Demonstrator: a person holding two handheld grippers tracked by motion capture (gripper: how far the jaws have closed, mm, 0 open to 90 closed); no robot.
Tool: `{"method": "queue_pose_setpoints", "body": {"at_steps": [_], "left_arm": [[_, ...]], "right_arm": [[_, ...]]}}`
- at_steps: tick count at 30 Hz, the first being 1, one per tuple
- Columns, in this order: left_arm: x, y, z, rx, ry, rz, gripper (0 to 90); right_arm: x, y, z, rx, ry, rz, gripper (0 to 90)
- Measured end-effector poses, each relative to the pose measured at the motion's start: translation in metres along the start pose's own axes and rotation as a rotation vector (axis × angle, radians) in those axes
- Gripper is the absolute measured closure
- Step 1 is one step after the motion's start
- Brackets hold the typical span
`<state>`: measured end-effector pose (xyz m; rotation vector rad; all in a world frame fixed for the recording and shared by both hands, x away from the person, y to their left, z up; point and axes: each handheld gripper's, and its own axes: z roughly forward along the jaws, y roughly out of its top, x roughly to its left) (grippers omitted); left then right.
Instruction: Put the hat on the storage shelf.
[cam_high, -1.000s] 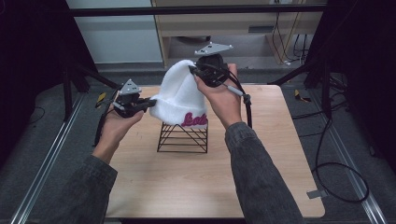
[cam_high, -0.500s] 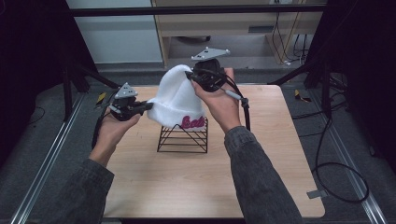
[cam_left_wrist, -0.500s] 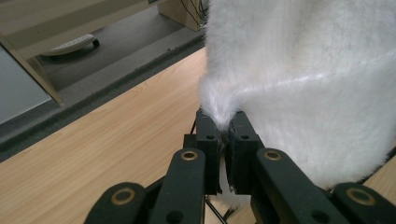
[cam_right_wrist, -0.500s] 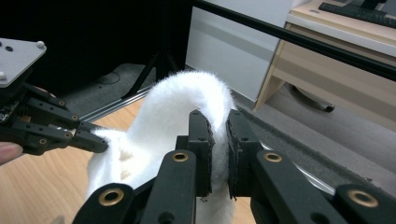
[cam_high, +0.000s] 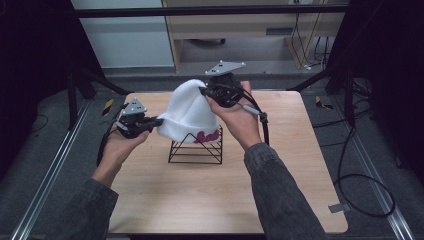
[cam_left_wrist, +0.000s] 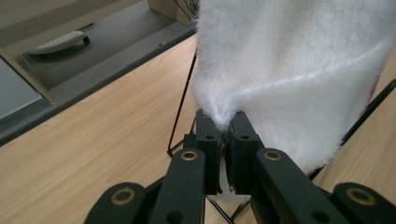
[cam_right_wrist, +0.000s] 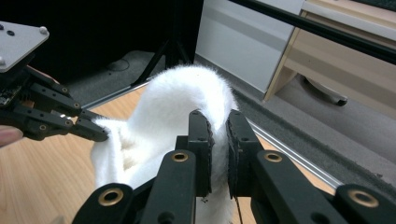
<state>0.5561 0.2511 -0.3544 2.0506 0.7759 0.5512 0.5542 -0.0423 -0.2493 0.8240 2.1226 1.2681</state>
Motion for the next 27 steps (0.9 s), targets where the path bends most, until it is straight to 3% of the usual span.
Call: {"method": "queue_pose_setpoints", "body": {"at_steps": [6,27], "left_arm": [[0.003,-0.008,0.000,0.001,-0.019,-0.024,85.1],[-0.002,-0.023,0.005,0.022,-0.039,-0.018,85.2]], "right_arm": [[0.004,-0.004,0.002,0.012,0.016,0.001,82.2],[0.010,-0.018,0.003,0.044,0.042,-0.003,82.5]]}}
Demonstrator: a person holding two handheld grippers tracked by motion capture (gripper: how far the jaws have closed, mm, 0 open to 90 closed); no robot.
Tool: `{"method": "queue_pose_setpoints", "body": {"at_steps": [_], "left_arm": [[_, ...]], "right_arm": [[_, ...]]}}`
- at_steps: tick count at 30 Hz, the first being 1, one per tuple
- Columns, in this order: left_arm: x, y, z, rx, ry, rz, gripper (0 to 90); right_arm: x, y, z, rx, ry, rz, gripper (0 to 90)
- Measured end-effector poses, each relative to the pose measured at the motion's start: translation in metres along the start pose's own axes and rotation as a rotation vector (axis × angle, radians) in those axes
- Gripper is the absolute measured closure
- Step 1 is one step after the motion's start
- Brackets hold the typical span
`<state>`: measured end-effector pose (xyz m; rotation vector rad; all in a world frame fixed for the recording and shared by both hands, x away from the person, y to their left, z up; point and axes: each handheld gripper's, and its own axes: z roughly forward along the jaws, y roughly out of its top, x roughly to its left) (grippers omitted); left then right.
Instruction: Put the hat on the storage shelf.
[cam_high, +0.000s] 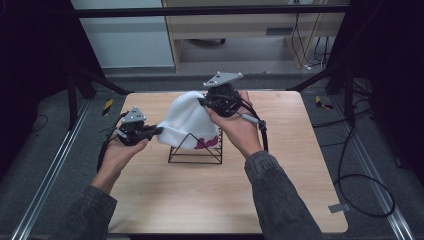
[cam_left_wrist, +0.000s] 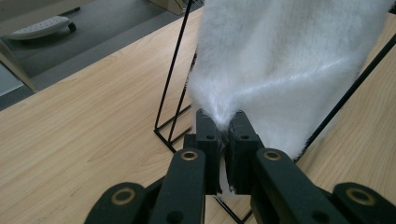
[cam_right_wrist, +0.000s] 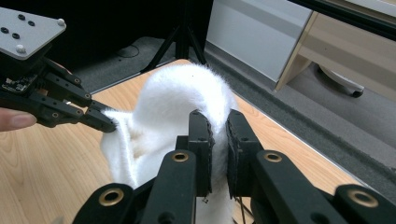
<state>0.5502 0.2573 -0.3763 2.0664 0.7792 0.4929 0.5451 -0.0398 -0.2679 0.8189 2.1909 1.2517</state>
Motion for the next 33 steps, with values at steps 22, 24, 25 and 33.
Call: {"method": "queue_pose_setpoints", "body": {"at_steps": [22,24,25,33], "left_arm": [[-0.001,-0.017,0.014,0.027,-0.021,-0.018,85.2],[-0.001,-0.018,0.014,0.026,-0.023,-0.021,85.2],[-0.001,-0.018,0.014,0.027,-0.024,-0.023,85.2],[-0.006,-0.021,0.021,0.042,-0.029,-0.014,85.2]], "right_arm": [[0.005,-0.020,0.005,0.043,0.021,-0.001,82.5],[0.006,-0.020,0.005,0.045,0.021,-0.006,82.5],[0.006,-0.021,0.006,0.045,0.021,-0.003,82.5],[0.005,-0.026,0.007,0.064,0.029,0.007,82.3]]}}
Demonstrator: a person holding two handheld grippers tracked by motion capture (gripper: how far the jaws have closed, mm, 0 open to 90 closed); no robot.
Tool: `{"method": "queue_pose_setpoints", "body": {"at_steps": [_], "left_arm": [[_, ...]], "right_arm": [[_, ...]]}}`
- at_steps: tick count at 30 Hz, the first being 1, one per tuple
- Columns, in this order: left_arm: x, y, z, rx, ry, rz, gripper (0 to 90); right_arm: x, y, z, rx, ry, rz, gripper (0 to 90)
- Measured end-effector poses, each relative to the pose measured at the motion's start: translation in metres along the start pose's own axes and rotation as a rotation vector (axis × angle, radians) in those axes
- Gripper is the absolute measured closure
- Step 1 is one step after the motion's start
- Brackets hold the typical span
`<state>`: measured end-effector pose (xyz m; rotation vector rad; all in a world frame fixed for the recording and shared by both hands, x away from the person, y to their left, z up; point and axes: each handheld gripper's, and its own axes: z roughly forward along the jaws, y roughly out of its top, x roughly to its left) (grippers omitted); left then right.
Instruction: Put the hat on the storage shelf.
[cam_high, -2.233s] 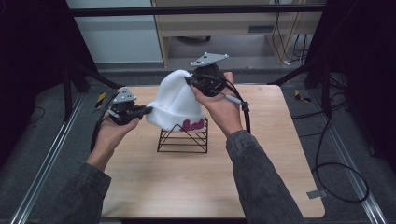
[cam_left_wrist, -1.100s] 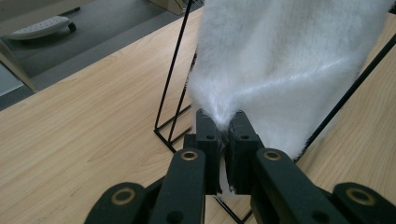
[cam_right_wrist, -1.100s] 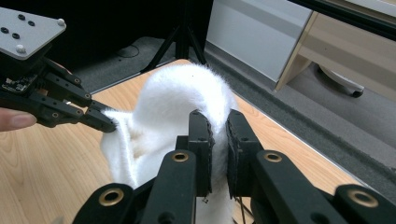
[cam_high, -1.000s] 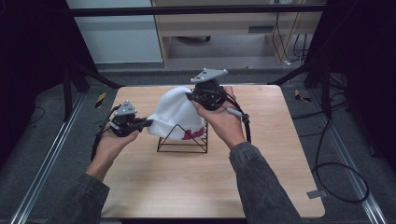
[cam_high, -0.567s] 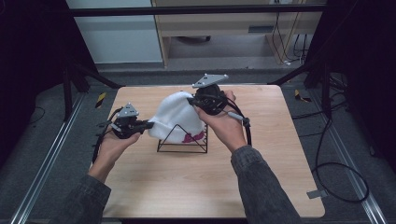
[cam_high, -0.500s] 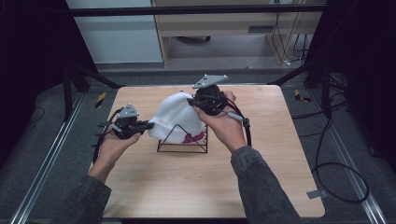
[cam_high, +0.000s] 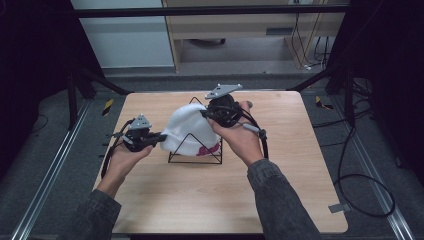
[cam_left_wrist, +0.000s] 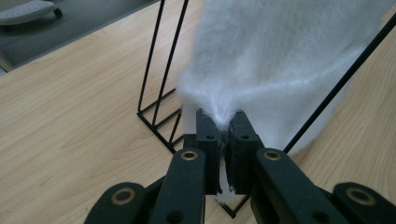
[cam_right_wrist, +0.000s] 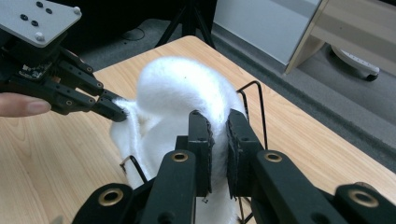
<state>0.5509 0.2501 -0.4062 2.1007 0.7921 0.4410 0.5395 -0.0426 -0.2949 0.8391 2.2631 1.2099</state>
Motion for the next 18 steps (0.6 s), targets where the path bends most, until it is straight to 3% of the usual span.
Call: {"method": "queue_pose_setpoints", "body": {"at_steps": [18], "left_arm": [[0.003,-0.025,0.010,0.038,-0.011,-0.031,85.1]], "right_arm": [[0.007,-0.009,0.017,0.054,0.032,0.003,81.5]]}}
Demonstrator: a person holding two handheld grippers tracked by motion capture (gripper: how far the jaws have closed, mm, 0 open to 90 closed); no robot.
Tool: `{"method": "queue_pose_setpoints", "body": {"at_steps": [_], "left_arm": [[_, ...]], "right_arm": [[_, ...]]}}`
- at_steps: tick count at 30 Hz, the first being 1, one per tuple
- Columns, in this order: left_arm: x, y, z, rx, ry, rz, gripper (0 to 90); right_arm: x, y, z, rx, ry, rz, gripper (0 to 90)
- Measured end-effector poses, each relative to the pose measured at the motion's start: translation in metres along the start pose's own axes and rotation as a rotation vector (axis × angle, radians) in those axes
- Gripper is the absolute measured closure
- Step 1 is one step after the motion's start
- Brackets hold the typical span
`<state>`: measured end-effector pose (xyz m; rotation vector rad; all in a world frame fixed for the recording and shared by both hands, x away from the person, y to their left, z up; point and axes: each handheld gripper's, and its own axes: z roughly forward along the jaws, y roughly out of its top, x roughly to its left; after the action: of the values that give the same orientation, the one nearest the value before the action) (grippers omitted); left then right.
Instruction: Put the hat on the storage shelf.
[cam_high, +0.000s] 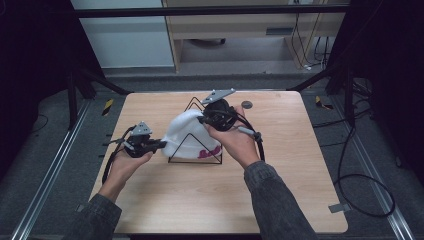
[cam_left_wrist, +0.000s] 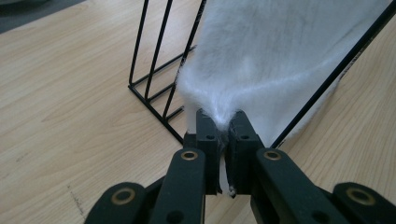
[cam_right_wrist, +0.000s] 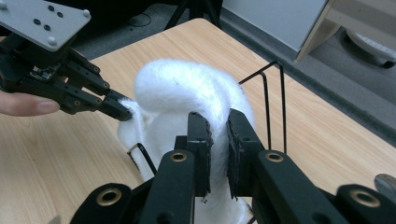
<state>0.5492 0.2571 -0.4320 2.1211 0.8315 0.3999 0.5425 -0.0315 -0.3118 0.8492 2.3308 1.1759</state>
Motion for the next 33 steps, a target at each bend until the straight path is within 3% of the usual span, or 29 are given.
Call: {"method": "queue_pose_setpoints", "body": {"at_steps": [16,22,27,31,32,33], "left_arm": [[-0.001,-0.005,0.001,0.012,-0.002,0.010,85.0],[-0.003,-0.010,0.002,0.007,0.001,-0.009,83.3],[-0.004,-0.014,-0.006,-0.007,0.052,-0.016,62.5],[-0.004,-0.017,-0.015,0.004,0.067,-0.045,39.8],[-0.006,-0.019,-0.023,-0.016,0.094,-0.048,33.6],[-0.007,-0.020,-0.027,-0.026,0.095,-0.050,29.2]], "right_arm": [[0.004,-0.006,0.003,0.002,0.001,0.000,80.1],[0.006,-0.008,0.002,0.008,-0.010,-0.001,70.9],[0.013,-0.009,-0.003,0.021,-0.012,-0.014,51.0],[0.014,-0.011,-0.009,0.000,-0.008,0.003,40.5],[0.013,-0.012,-0.014,-0.024,-0.022,0.018,30.9],[0.013,-0.013,-0.015,-0.033,-0.025,0.016,27.5]]}}
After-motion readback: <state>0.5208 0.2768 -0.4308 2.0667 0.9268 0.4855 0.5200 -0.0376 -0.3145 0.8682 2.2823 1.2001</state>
